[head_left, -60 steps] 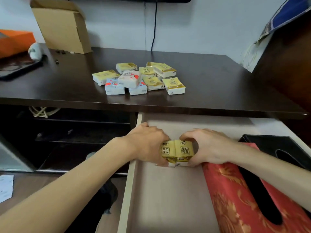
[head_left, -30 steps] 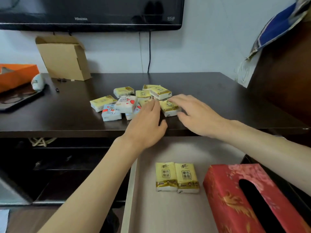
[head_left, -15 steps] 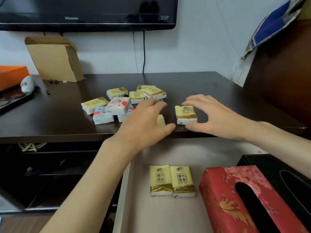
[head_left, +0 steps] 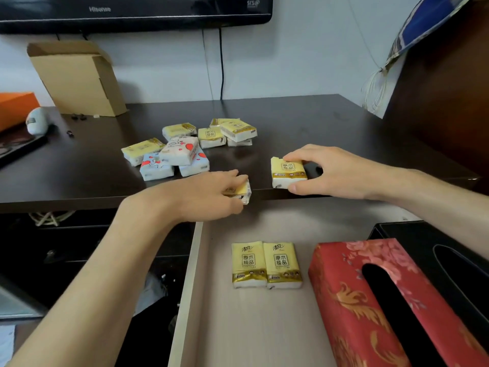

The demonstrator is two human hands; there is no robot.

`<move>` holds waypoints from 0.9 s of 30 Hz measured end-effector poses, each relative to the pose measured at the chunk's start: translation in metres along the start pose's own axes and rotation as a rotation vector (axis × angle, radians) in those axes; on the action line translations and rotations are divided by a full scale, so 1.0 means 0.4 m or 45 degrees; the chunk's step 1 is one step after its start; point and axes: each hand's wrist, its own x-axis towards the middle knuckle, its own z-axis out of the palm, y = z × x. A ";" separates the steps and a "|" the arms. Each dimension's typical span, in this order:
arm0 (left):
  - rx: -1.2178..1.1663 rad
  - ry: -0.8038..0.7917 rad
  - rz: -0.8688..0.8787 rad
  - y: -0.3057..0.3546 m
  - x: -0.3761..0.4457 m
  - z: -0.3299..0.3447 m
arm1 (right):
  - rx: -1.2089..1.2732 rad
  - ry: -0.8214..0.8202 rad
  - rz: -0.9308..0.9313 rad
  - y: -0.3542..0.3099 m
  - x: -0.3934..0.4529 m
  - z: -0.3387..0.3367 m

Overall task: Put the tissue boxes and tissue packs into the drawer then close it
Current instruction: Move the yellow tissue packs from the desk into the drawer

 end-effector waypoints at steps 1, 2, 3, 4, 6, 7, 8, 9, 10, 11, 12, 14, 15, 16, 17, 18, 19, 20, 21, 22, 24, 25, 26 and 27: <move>0.014 0.009 0.003 -0.002 -0.004 0.000 | -0.006 -0.002 0.002 -0.003 -0.001 -0.001; 0.034 0.039 0.014 -0.002 -0.007 0.002 | -0.005 0.004 0.013 -0.006 -0.001 -0.002; 0.053 0.092 0.034 -0.002 -0.010 0.003 | 0.003 0.019 0.024 -0.009 -0.003 -0.002; 0.067 0.163 0.056 -0.002 -0.013 0.006 | 0.023 0.038 0.034 -0.013 -0.005 -0.001; 0.061 0.294 0.083 0.000 -0.023 0.010 | 0.082 0.080 0.033 -0.026 -0.018 0.004; 0.048 0.337 0.091 0.002 -0.033 0.011 | 0.109 0.101 0.021 -0.034 -0.027 0.006; 0.037 0.366 0.106 0.003 -0.043 0.013 | 0.138 0.119 0.007 -0.042 -0.038 0.010; 0.028 0.383 0.129 0.005 -0.056 0.014 | 0.180 0.130 -0.008 -0.050 -0.052 0.013; 0.012 0.387 0.153 0.009 -0.070 0.016 | 0.228 0.128 -0.023 -0.058 -0.070 0.016; -0.009 0.376 0.174 0.013 -0.087 0.019 | 0.264 0.114 -0.037 -0.067 -0.092 0.021; -0.023 0.352 0.189 0.018 -0.104 0.025 | 0.278 0.093 -0.052 -0.077 -0.117 0.026; 0.024 0.293 0.178 0.029 -0.133 0.047 | 0.259 0.037 -0.072 -0.098 -0.174 0.041; 0.084 0.270 0.152 0.035 -0.144 0.065 | 0.223 0.005 -0.069 -0.109 -0.201 0.051; 0.159 0.253 0.130 0.042 -0.152 0.088 | 0.162 -0.034 -0.058 -0.119 -0.224 0.062; 0.239 0.246 0.129 0.050 -0.158 0.114 | 0.083 -0.082 -0.052 -0.127 -0.243 0.075; 0.311 0.239 0.148 0.058 -0.163 0.142 | -0.006 -0.137 -0.057 -0.134 -0.257 0.089; 0.360 0.226 0.178 0.063 -0.168 0.170 | -0.106 -0.194 -0.073 -0.141 -0.267 0.103; 0.385 0.210 0.214 0.066 -0.173 0.195 | -0.208 -0.242 -0.097 -0.148 -0.273 0.115; 0.399 0.193 0.253 0.066 -0.179 0.217 | -0.293 -0.272 -0.127 -0.154 -0.278 0.127; 0.414 0.179 0.293 0.063 -0.184 0.234 | -0.345 -0.287 -0.157 -0.159 -0.282 0.136; 0.451 0.159 0.361 0.057 -0.193 0.258 | -0.370 -0.308 -0.184 -0.168 -0.290 0.147; 0.465 0.156 0.382 0.056 -0.196 0.266 | -0.378 -0.328 -0.183 -0.174 -0.294 0.151; 0.475 0.157 0.401 0.055 -0.197 0.273 | -0.401 -0.357 -0.176 -0.180 -0.296 0.155; 0.486 0.166 0.424 0.054 -0.197 0.280 | -0.432 -0.387 -0.166 -0.186 -0.298 0.160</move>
